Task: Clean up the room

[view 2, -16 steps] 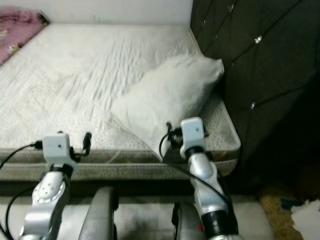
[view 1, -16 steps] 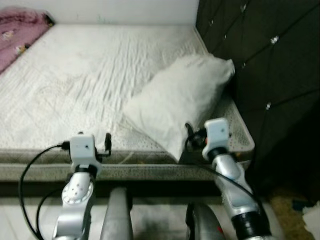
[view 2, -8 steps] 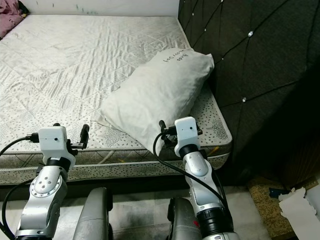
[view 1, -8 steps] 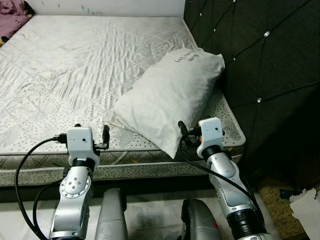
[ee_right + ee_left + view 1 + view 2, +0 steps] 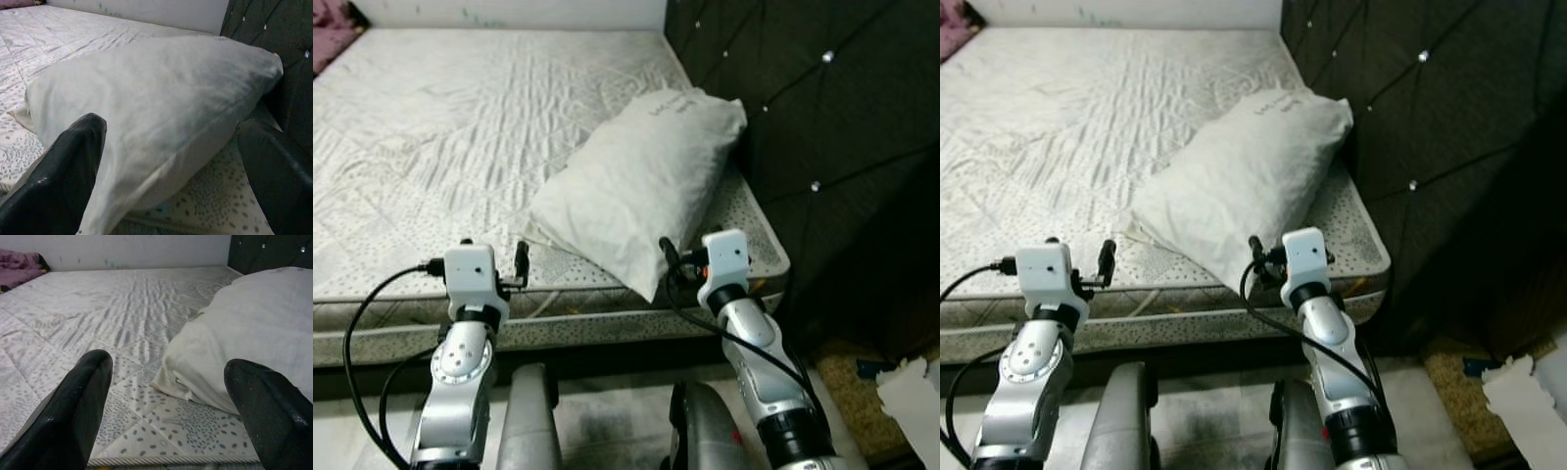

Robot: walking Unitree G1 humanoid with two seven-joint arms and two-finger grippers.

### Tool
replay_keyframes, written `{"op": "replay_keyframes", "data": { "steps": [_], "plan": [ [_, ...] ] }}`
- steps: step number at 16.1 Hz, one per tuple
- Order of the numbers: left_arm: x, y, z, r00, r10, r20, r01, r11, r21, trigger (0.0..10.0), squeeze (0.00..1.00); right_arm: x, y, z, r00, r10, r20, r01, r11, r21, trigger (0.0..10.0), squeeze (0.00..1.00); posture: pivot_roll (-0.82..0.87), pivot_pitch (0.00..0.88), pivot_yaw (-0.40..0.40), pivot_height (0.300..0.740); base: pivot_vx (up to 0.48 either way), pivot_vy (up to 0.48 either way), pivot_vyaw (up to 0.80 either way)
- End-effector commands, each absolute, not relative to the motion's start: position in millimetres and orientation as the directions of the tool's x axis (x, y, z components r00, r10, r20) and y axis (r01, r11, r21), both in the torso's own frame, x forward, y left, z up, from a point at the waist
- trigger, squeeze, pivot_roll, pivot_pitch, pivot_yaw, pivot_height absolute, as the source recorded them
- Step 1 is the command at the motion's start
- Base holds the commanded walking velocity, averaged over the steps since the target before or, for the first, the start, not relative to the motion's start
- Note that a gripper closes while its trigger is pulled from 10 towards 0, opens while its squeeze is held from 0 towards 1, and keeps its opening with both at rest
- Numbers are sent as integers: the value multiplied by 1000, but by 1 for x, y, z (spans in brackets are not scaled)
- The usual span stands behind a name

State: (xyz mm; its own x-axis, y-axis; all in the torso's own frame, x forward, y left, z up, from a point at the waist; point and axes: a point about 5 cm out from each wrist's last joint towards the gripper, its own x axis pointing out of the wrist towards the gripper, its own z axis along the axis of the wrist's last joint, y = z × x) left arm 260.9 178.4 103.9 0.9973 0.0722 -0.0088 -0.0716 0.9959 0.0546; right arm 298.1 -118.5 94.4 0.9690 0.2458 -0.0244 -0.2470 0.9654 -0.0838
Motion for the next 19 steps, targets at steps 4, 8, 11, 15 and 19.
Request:
{"op": "replay_keyframes", "data": {
  "steps": [4,8,11,15,19],
  "plan": [
    [264,180,105,997,76,-13,-75,997,30,10000,0,300,-119,96,969,248,-17,-249,965,-83,10000,0,56,47,-27,557,65,0,0],
    [266,178,105,998,62,-6,-61,998,24,10000,0,301,-117,97,965,261,-15,-261,961,-94,10000,0,56,39,-29,557,381,0,0],
    [266,177,105,998,55,-6,-55,998,19,10000,0,300,-116,97,964,267,-11,-266,958,-103,10000,0,55,36,-30,557,467,0,0],
    [267,175,105,999,51,-4,-51,999,12,10000,0,301,-117,97,963,270,-10,-269,957,-107,10000,0,56,31,-33,557,480,0,0],
    [268,173,104,999,51,-8,-51,999,7,10000,0,301,-116,96,962,273,-12,-273,956,-106,10000,0,56,23,-31,557,237,0,0]
  ]
}}
